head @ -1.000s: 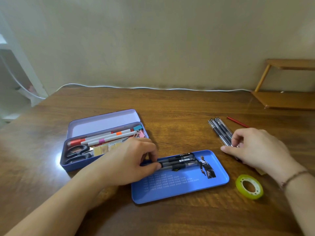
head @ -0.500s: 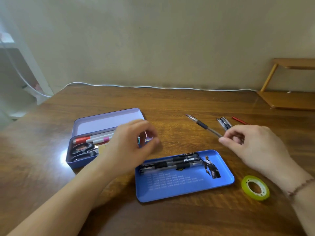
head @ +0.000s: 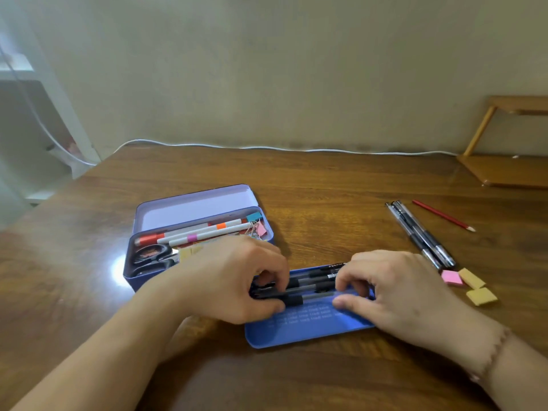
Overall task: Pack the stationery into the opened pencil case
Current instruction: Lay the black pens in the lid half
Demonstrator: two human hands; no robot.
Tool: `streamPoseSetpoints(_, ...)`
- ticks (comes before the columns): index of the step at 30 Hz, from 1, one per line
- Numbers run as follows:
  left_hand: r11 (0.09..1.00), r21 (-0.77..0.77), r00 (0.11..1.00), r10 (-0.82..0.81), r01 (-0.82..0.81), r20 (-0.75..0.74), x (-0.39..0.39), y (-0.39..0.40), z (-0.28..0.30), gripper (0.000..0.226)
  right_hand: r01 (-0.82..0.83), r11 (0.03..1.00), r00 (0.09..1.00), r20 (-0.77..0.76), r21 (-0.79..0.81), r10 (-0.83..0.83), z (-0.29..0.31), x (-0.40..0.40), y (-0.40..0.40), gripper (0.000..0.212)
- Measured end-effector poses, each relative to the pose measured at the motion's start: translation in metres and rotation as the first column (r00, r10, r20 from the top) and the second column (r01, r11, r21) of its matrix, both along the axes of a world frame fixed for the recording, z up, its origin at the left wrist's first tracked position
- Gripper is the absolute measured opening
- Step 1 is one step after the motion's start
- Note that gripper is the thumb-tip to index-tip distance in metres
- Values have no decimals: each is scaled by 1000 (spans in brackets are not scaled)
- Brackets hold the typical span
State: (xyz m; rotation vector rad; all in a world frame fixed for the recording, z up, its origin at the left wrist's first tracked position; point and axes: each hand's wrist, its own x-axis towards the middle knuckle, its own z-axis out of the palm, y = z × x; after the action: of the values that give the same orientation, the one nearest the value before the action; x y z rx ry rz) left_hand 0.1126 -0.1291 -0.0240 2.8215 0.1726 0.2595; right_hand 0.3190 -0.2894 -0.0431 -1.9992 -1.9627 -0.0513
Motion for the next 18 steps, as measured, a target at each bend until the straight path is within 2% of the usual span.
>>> streamPoseSetpoints(5, 997, 63, 998, 37, -33, -57, 2, 0, -2, 21, 32, 999, 999, 5, -17, -32, 0, -2, 2, 26)
streamPoseSetpoints(13, 994, 89, 993, 75, -66, -95, 1, 0, -4, 24, 39, 996, 993, -105, -86, -48, 8, 0, -1, 19)
streamPoseSetpoints(15, 992, 103, 991, 83, -72, -104, 2, 0, -3, 23, 125, 991, 972, -197, -42, -131, 15, 8, -3, 16)
streamPoseSetpoints(17, 989, 119, 989, 97, -84, -111, 2, -1, -2, 23, 312, 948, 919, -273, 66, -283, 22, 27, -7, 5)
streamPoseSetpoints(18, 987, 129, 988, 106, -92, -111, 2, -1, -2, 24, 404, 911, 890, -267, 89, -369, 26, 38, -9, 8)
